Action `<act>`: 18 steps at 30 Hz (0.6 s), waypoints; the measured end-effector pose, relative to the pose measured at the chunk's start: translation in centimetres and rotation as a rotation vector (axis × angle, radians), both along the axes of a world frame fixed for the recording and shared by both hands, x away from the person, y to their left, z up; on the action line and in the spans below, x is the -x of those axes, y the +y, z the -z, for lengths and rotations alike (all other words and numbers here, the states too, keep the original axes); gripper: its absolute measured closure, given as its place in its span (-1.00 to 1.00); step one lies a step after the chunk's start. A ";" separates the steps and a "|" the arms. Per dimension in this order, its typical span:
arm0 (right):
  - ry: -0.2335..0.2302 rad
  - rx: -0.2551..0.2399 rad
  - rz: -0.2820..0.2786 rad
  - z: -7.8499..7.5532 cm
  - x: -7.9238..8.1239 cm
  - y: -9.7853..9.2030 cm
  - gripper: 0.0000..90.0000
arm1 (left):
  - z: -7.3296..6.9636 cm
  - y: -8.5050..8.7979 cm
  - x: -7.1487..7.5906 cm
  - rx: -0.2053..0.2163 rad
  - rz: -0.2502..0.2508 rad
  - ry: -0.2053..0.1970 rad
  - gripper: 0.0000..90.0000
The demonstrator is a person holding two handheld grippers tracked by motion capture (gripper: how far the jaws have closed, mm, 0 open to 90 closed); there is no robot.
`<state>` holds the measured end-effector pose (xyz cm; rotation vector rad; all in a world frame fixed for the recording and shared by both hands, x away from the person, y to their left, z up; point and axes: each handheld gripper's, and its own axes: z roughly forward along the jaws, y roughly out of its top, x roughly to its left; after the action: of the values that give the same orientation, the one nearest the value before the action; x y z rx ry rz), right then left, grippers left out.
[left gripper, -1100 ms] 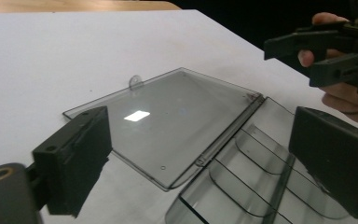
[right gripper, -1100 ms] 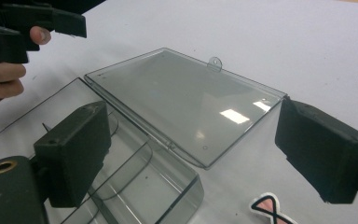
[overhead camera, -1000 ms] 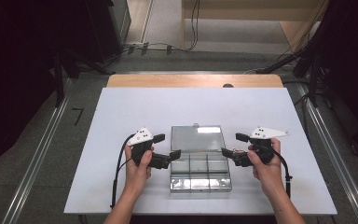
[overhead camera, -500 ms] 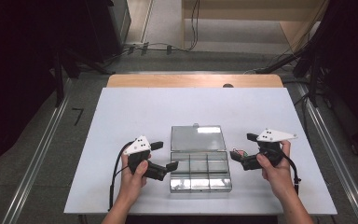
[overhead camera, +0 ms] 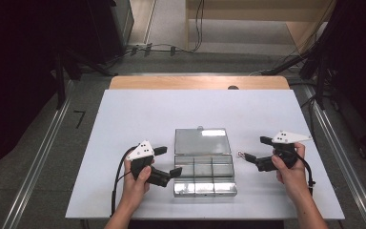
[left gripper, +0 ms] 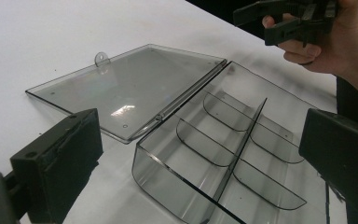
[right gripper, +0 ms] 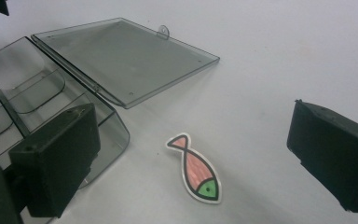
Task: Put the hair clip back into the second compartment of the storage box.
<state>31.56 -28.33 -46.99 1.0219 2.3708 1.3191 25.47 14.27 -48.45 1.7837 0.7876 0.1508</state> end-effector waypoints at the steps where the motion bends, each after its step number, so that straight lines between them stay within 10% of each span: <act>1: 0.000 -0.001 -0.004 0.1 0.0 -0.1 -0.96 | 0.1 -0.1 0.0 -0.003 0.001 0.002 -1.00; 18: 0.028 0.059 0.020 1.5 -0.7 -0.3 -0.18 | 0.3 -0.3 -0.1 -0.013 0.009 0.013 -1.00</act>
<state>32.29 -28.68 -48.52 1.0510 2.3983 1.2286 25.59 13.96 -48.79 1.8015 0.7892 0.1386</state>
